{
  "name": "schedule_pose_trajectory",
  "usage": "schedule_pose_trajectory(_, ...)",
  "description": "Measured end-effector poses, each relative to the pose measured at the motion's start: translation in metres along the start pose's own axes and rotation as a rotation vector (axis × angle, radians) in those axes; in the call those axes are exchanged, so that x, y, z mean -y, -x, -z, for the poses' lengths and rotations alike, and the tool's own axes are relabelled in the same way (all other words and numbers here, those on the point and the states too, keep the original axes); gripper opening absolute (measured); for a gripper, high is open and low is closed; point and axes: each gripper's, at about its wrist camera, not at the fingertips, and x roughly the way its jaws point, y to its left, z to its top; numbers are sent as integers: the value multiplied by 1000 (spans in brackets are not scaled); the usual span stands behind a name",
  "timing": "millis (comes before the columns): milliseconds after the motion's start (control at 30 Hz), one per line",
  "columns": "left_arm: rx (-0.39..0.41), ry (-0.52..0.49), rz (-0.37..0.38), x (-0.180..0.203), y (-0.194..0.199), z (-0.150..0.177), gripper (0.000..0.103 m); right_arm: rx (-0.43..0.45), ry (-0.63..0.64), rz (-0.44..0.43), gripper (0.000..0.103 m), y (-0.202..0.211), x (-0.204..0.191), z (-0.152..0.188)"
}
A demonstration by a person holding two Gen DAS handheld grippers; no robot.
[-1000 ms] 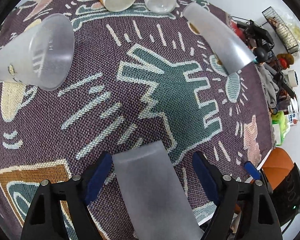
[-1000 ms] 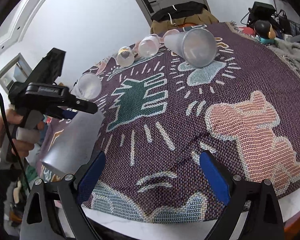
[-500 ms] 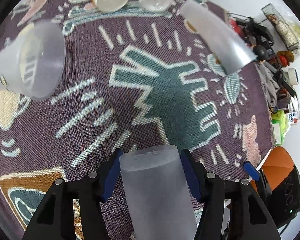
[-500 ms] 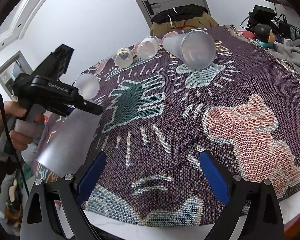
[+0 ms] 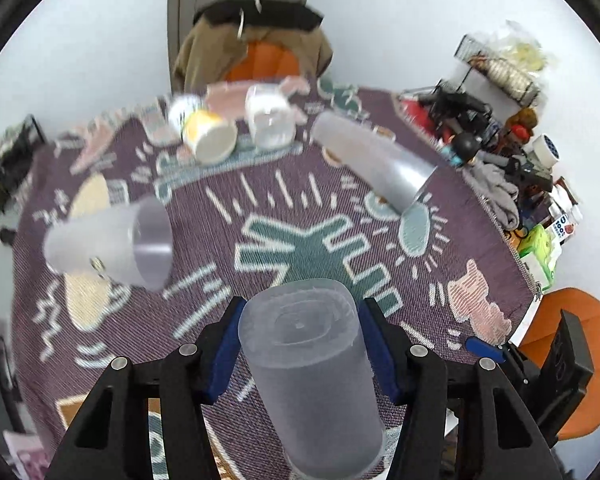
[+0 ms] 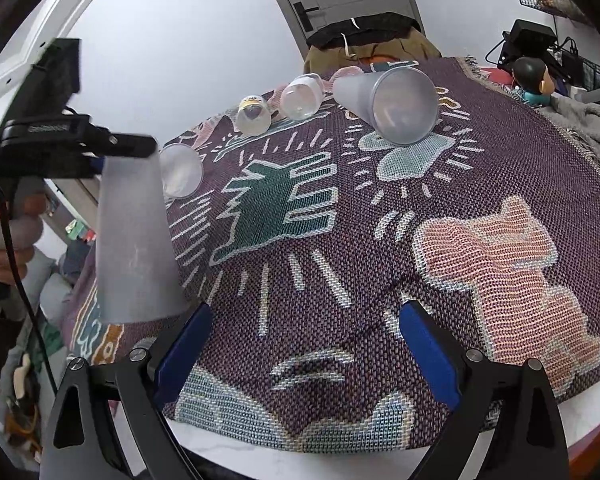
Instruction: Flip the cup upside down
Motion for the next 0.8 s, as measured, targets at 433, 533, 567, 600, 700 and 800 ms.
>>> schedule_pose_trajectory(433,202,-120,-114,11,24,27,58,27,35,12,96,0,-12,-2)
schedule_pose_trajectory(533,214,-138,-129,14,24,32,58,28,32,17,96,-1,-13,-1)
schedule_pose_trajectory(567,219,-147,-137,15,24,33,58,28,31,20,96,-2,-13,-1)
schedule_pose_trajectory(600,223,-154,-144,16,24,35,58,27,31,22,96,-2,-13,-1)
schedule_pose_trajectory(700,251,-191,-178,25,23,41,58,34,29,21,103,-3,-13,-1)
schedule_pose_trajectory(800,296,-239,-222,34,24,48,58,47,35,25,103,-2,-14,-1)
